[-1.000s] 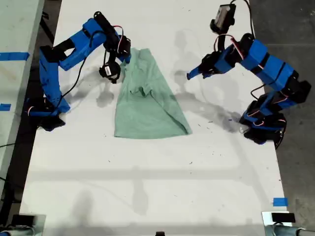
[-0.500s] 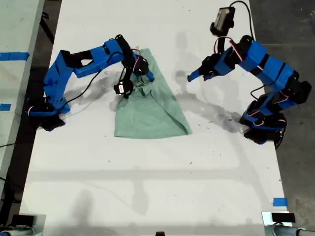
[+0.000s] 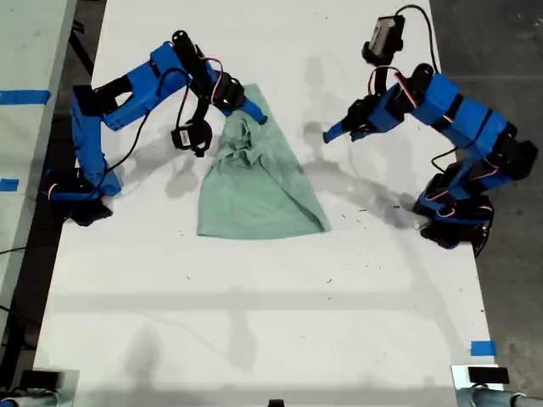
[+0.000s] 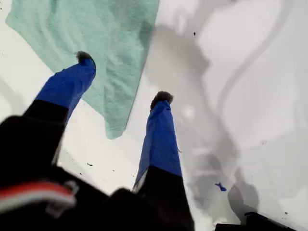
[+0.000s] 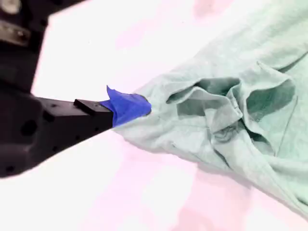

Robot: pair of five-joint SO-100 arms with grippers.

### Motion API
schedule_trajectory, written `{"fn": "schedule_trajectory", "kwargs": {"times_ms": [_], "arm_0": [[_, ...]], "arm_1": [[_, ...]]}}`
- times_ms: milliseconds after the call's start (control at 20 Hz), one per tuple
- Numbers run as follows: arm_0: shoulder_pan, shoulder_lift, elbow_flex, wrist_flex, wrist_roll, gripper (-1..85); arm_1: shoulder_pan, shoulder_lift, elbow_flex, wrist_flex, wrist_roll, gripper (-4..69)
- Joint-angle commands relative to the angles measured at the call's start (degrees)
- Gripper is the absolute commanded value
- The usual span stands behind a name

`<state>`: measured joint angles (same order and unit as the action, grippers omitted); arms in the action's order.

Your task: Fold tshirt

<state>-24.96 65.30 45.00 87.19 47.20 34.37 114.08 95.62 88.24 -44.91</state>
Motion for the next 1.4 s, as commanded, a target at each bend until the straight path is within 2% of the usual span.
{"fn": "schedule_trajectory", "kwargs": {"times_ms": [0,50,300,450,550,750,1000,1350], "arm_0": [[1.85,10.02,4.13,8.70,-5.71,33.8],[3.52,12.92,8.96,8.96,-8.44,33.8],[15.64,27.07,33.49,1.23,-23.29,33.3],[24.70,28.12,41.13,-3.25,-32.70,33.5],[29.18,26.63,42.63,-5.10,-36.65,33.7],[33.13,24.35,42.54,-7.47,-39.73,33.8],[32.52,24.17,42.54,-7.91,-39.64,33.9],[32.26,23.99,43.33,-8.00,-39.73,34.1]], "arm_1": [[-2.20,3.52,0.00,-1.93,1.14,23.8],[-3.16,3.52,0.53,-2.46,1.41,23.8],[-10.20,3.69,2.81,-4.22,4.92,23.8],[-15.56,3.69,5.89,-6.33,8.00,23.8],[-18.63,3.69,9.93,-10.02,9.84,23.8],[-23.55,1.23,19.16,-20.04,13.36,24.0],[-23.73,-2.55,27.33,-31.20,13.71,24.3],[-23.29,-14.85,28.21,-39.02,13.71,24.1]]}}
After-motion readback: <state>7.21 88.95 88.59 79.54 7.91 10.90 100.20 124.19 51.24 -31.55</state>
